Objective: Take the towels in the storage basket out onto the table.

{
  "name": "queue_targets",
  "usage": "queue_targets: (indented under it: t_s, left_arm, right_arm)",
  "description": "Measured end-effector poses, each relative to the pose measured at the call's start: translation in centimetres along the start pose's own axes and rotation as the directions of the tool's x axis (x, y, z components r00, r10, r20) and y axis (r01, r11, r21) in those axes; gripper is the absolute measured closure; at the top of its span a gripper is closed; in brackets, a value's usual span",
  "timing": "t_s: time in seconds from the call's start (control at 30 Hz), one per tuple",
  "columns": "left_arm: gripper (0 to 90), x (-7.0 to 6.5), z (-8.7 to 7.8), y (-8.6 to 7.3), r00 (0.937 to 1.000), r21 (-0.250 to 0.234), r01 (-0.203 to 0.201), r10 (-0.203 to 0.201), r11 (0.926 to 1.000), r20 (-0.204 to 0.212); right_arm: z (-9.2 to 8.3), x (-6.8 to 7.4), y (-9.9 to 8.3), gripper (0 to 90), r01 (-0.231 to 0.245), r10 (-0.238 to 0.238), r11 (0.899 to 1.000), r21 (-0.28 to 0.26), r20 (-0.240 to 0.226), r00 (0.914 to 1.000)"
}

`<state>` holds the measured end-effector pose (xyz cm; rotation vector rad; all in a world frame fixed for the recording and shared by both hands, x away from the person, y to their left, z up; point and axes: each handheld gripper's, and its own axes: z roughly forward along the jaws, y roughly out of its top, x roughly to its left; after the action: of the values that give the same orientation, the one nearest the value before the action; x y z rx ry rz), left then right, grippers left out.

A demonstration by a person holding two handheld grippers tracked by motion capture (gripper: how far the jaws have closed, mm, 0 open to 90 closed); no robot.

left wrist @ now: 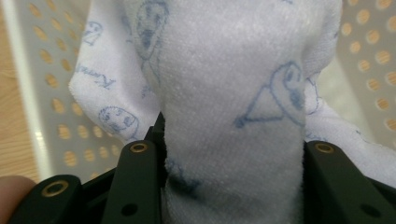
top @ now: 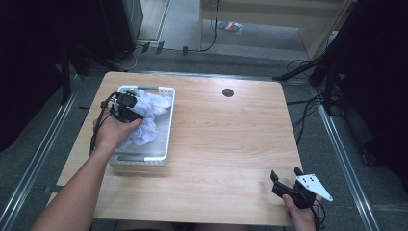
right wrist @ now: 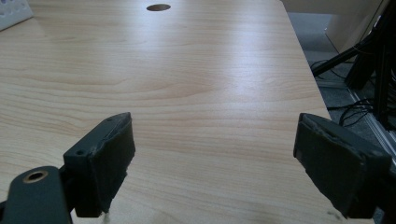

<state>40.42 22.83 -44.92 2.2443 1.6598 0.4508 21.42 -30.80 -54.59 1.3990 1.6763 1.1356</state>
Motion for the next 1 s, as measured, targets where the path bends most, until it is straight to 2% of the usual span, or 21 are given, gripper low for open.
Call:
queue_targets:
  t_s: [0.17,0.6,1.0]
  left_arm:
    - [56.9,0.2,-1.8,0.4,1.0000,-0.029,-0.002,0.002,0.9996,0.003]
    - [56.3,0.3,-4.4,1.3,1.0000,-0.058,-0.004,0.004,0.9983,0.007]
    - [56.1,-1.2,-6.5,2.5,0.9995,-0.094,-0.022,0.024,0.9953,0.023]
  right_arm:
    - [0.0,0.0,0.0,12.8,0.000,0.000,1.000,0.000,0.000,1.0000]
    - [0.0,0.0,0.0,12.8,0.002,-0.002,1.000,0.001,0.000,1.0000]
    - [0.0,0.0,0.0,12.8,0.000,0.000,1.000,-0.001,-0.001,1.0000]
